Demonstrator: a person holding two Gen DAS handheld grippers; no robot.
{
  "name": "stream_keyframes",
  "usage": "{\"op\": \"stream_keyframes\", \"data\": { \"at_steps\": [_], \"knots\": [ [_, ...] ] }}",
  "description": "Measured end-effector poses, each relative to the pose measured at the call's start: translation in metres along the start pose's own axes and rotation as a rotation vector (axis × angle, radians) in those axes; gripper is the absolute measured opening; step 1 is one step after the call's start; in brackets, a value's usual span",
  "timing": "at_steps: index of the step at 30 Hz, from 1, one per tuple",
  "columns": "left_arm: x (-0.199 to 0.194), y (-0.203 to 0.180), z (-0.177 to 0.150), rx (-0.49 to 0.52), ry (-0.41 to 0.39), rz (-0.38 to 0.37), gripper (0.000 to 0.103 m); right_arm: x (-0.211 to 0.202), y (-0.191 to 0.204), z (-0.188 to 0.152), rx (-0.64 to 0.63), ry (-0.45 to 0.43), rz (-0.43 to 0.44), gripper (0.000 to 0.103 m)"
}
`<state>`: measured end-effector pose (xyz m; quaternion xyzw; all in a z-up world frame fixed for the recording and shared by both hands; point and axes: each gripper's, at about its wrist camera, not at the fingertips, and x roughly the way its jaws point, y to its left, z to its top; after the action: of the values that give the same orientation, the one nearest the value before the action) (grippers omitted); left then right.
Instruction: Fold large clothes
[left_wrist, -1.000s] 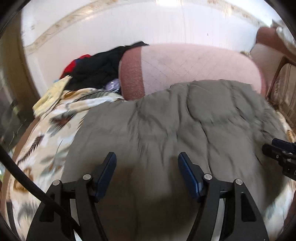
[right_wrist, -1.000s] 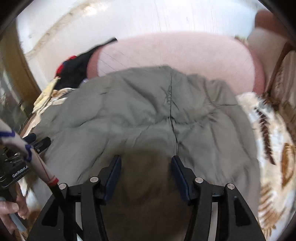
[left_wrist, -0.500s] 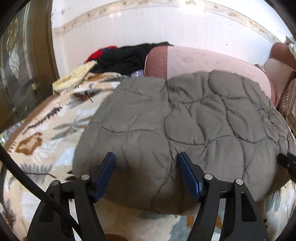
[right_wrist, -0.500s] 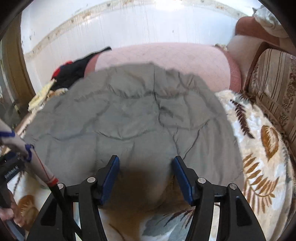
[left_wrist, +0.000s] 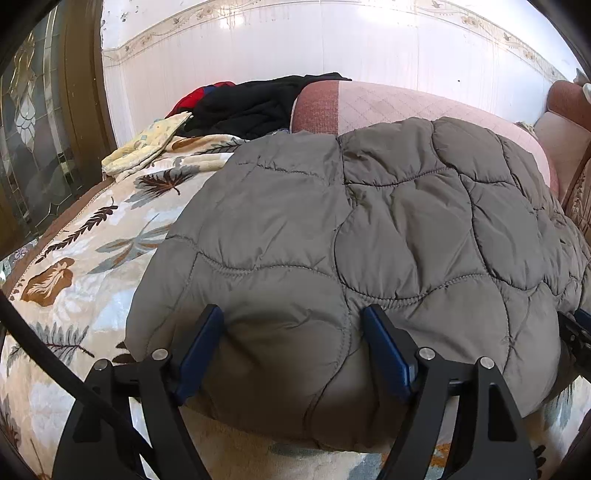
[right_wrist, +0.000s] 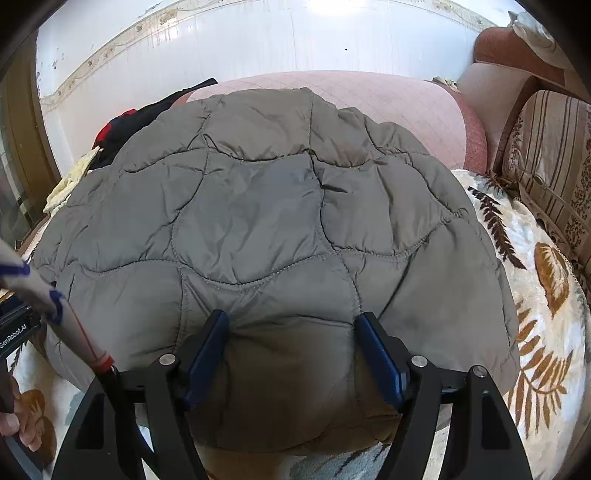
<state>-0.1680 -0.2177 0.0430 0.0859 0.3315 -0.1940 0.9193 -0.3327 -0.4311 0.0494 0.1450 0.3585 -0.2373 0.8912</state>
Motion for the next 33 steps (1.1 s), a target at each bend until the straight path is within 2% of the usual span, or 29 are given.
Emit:
{"op": "stream_keyframes", "data": {
  "at_steps": [28, 33],
  "knots": [
    [0.000, 0.000, 0.002, 0.001, 0.002, -0.002, 0.079, 0.000, 0.001, -0.001, -0.005, 0.002, 0.002, 0.079],
    [-0.003, 0.029, 0.014, -0.112, 0.009, -0.063, 0.079, -0.008, -0.014, 0.005, 0.052, -0.005, 0.039, 0.080]
  ]
}}
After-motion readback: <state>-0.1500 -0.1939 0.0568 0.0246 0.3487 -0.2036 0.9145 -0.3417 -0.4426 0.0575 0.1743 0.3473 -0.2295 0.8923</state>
